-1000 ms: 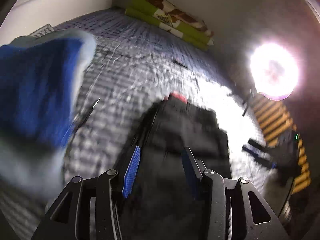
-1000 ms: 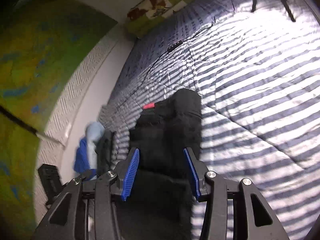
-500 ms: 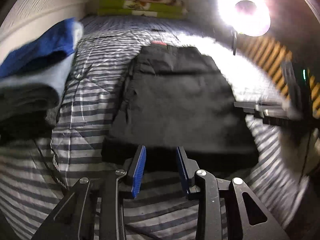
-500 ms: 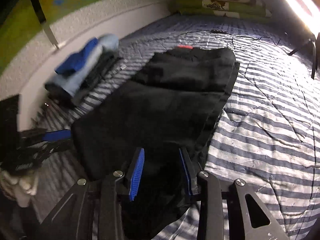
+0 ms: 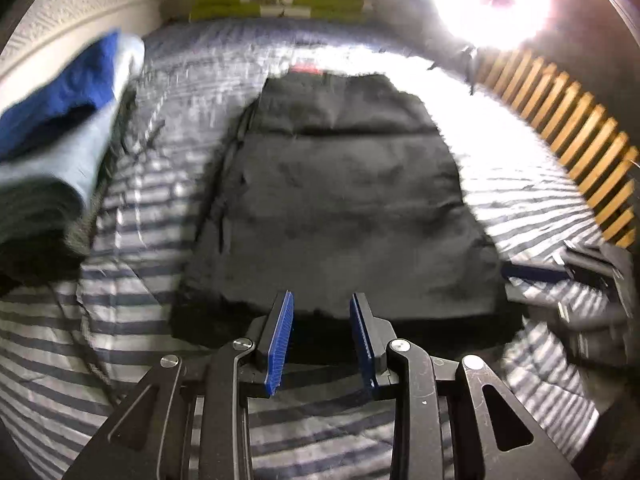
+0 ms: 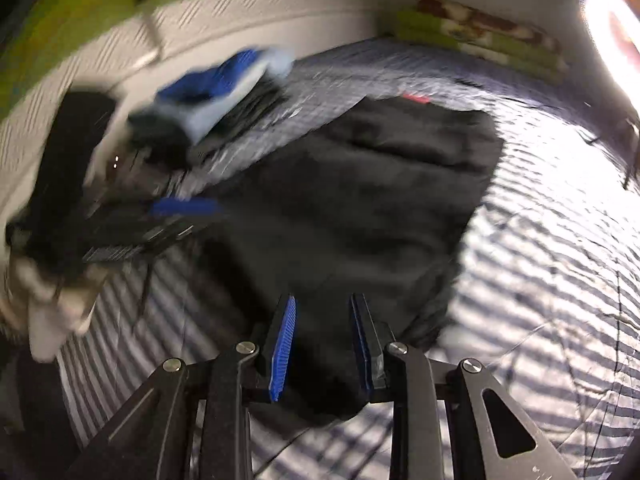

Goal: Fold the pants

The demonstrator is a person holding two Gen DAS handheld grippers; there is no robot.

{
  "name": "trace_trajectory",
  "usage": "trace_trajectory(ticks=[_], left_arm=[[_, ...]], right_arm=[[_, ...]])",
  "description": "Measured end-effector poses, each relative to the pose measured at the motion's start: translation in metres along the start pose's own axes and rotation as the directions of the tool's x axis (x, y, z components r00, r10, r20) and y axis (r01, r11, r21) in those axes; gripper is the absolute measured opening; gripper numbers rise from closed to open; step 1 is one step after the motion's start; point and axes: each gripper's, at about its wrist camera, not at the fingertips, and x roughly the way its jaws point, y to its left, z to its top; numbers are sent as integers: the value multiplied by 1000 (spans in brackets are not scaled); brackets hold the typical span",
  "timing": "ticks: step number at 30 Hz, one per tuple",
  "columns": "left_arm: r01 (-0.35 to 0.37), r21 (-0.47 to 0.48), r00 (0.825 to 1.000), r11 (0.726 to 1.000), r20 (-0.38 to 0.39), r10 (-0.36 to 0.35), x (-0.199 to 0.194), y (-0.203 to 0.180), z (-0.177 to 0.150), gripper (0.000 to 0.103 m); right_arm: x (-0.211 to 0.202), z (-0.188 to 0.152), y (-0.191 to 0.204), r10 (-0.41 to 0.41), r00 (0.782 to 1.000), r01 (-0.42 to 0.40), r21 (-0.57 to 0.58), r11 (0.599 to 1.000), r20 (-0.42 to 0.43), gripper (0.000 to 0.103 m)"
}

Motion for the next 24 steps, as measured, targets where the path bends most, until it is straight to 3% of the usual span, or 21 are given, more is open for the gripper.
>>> trace_trajectory(ticks=[2, 4, 7, 9, 11, 12, 13, 18, 22, 24], left_arm=[[-34, -20, 999, 999, -39, 33, 19, 9, -4, 32], [-16, -21, 1000, 1000, -26, 15, 22, 15, -5, 32], [-58, -15, 998, 998, -29, 58, 11, 22, -8, 32], [-44, -51, 999, 998, -4, 44, -3, 34, -9, 32], [-31, -99, 999, 995, 19, 33, -16, 48, -11, 46], [-48, -119, 998, 992, 32, 52, -20, 55, -11, 67], [-50, -133, 998, 990, 41, 56, -24, 60, -10, 71], [5, -225, 1000, 974, 18, -1, -12, 77, 3, 72], [25, -265, 997, 964, -69, -45, 17, 82, 3, 72], [21, -251, 998, 968, -54, -35, 18, 79, 4, 70]], right_arm=[[17, -10, 4, -42, 998, 41, -16, 999, -57, 25], [30, -19, -2, -31, 995, 32, 7, 999, -94, 25], [22, -24, -4, -45, 995, 44, -8, 999, -86, 24], [8, -27, -11, -41, 996, 45, 47, 998, -82, 26], [-10, -34, -23, -37, 997, 44, 128, 991, -61, 37], [-15, -37, -28, -35, 998, 43, 165, 985, -54, 50], [-22, -44, -37, -28, 999, 37, 230, 972, -42, 57], [-18, -58, -60, 121, 992, -96, 453, 886, -27, 58], [-2, -55, -51, 124, 991, -90, 459, 884, -44, 59], [8, -50, -51, 146, 989, -112, 490, 864, -32, 62]])
